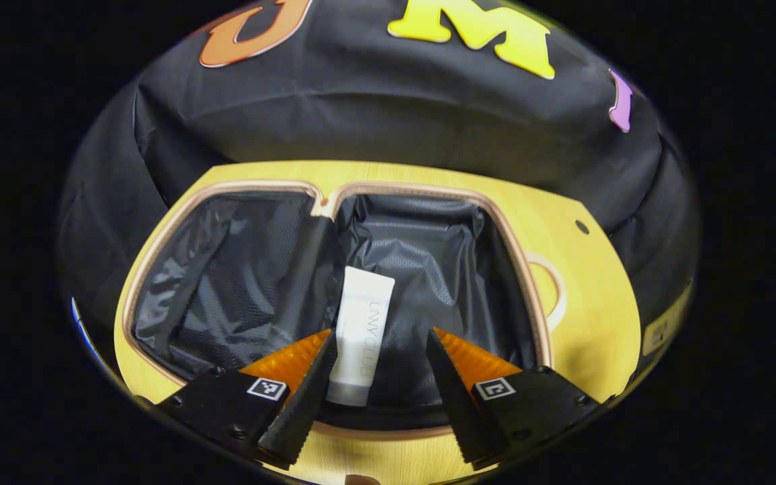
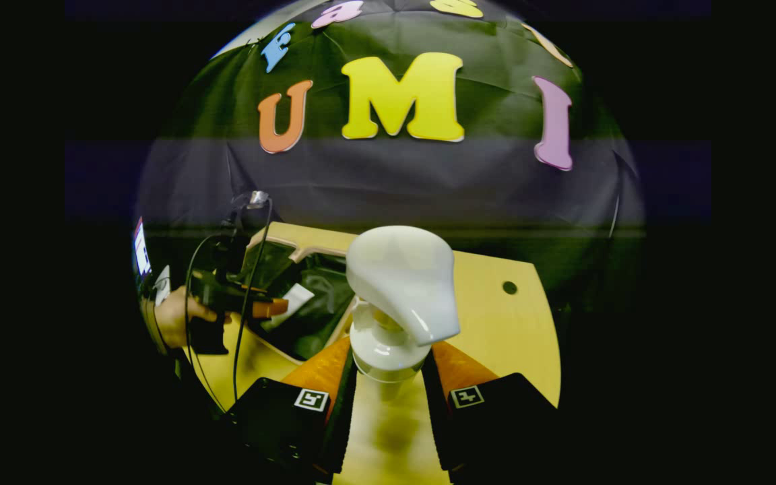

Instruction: First open the suitcase, pack the skin care products into it, and then close the suitcase.

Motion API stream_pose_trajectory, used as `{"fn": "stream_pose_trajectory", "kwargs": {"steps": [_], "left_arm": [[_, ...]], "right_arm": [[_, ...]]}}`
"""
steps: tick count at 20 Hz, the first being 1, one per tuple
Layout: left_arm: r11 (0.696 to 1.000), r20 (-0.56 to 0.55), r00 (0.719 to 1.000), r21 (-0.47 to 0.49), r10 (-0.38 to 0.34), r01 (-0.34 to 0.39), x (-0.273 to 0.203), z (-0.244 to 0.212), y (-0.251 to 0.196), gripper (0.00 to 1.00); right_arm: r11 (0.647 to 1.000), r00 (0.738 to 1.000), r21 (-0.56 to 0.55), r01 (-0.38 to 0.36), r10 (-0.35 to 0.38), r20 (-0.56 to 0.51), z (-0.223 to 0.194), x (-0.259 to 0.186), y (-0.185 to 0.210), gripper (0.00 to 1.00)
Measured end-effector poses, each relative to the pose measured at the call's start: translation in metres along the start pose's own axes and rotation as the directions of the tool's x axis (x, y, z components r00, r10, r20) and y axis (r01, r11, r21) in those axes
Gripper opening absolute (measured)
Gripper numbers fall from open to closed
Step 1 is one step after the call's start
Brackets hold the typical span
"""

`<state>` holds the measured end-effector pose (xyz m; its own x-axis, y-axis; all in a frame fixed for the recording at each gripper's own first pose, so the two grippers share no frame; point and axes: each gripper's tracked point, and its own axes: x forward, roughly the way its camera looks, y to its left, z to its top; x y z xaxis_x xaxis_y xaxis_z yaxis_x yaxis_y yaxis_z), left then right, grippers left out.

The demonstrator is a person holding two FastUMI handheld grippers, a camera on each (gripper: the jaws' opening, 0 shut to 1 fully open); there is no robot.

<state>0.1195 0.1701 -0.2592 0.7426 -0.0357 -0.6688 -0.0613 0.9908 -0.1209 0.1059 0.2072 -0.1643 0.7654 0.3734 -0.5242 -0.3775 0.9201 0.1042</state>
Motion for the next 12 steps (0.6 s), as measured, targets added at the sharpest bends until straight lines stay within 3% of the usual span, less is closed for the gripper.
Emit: {"fn": "stream_pose_trajectory", "kwargs": {"steps": [1,2,5,12], "left_arm": [[1.0,0.033,0.999,0.002,0.003,-0.003,-0.016,0.003,0.003,0.99],[1.0,0.057,0.998,-0.001,0.011,-0.011,-0.033,0.005,0.008,0.91],[0.998,0.162,0.985,-0.026,0.058,-0.055,-0.088,0.012,0.024,0.91],[0.987,0.326,0.932,-0.053,0.159,-0.151,-0.204,0.005,0.061,0.9]], "right_arm": [[1.0,1.0,-0.006,-0.025,0.025,-0.002,0.008,0.016,0.013,0.48],[0.999,0.999,-0.011,-0.046,0.046,-0.013,0.012,0.03,0.026,0.48],[0.994,0.992,-0.012,-0.104,0.103,-0.069,0.008,0.073,0.068,0.49],[0.99,0.963,0.016,-0.138,0.138,-0.233,-0.046,0.145,0.127,0.49]]}}
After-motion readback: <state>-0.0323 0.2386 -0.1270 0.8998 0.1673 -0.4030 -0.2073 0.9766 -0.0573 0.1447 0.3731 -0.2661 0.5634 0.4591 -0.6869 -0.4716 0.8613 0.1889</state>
